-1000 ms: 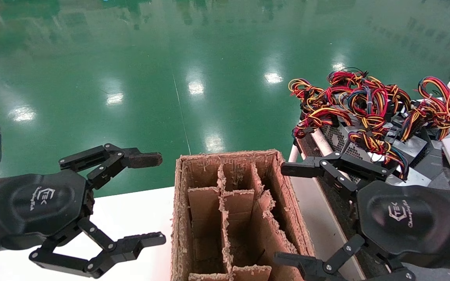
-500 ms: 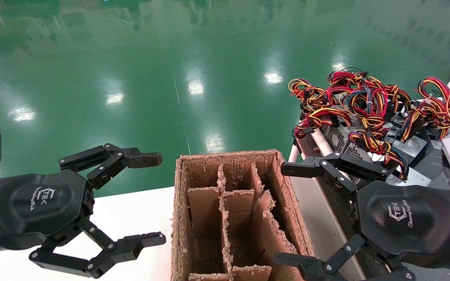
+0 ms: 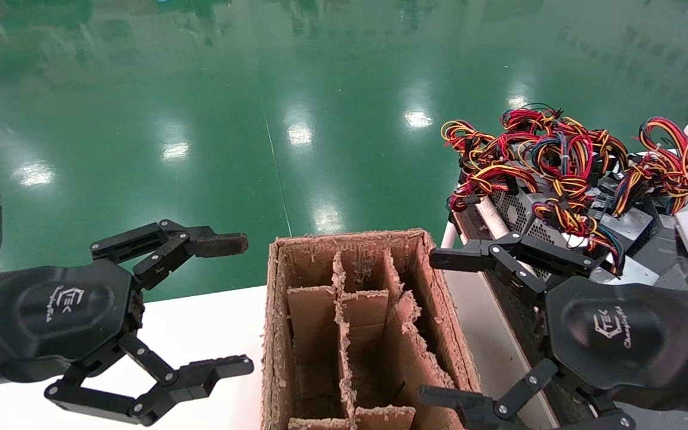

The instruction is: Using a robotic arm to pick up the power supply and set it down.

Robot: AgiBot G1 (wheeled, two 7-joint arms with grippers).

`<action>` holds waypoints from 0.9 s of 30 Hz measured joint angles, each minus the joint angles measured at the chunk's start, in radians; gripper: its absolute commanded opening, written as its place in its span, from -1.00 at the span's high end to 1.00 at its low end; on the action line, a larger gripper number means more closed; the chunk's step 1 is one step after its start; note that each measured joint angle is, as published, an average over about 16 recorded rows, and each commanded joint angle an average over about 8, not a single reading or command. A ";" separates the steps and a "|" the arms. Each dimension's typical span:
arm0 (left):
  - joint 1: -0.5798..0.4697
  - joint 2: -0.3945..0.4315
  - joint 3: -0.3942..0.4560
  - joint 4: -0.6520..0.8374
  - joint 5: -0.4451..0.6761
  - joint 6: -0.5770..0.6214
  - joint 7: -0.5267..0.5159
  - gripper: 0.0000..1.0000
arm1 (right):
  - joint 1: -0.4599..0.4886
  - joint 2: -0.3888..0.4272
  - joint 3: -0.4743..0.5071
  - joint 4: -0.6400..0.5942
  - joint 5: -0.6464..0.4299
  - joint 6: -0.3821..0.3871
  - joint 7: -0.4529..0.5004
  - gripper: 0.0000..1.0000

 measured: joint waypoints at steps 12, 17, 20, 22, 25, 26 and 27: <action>0.000 0.000 0.000 0.000 0.000 0.000 0.000 -1.00 | 0.000 0.000 0.000 0.000 0.000 0.000 0.000 -1.00; 0.000 0.000 0.000 0.000 0.000 0.000 0.000 -1.00 | 0.000 0.000 0.000 0.000 0.000 0.000 0.000 -1.00; 0.000 0.000 0.000 0.000 0.000 0.000 0.000 -1.00 | 0.000 0.000 0.000 0.000 0.000 0.000 0.000 -1.00; 0.000 0.000 0.000 0.000 0.000 0.000 0.000 -1.00 | 0.000 0.000 0.000 0.000 0.000 0.000 0.000 -1.00; 0.000 0.000 0.000 0.000 0.000 0.000 0.000 -1.00 | 0.000 0.000 0.000 0.000 0.000 0.000 0.000 -1.00; 0.000 0.000 0.000 0.000 0.000 0.000 0.000 -1.00 | 0.000 0.000 0.000 0.000 0.000 0.000 0.000 -1.00; 0.000 0.000 0.000 0.000 0.000 0.000 0.000 -1.00 | 0.000 0.000 0.000 0.000 0.000 0.000 0.000 -1.00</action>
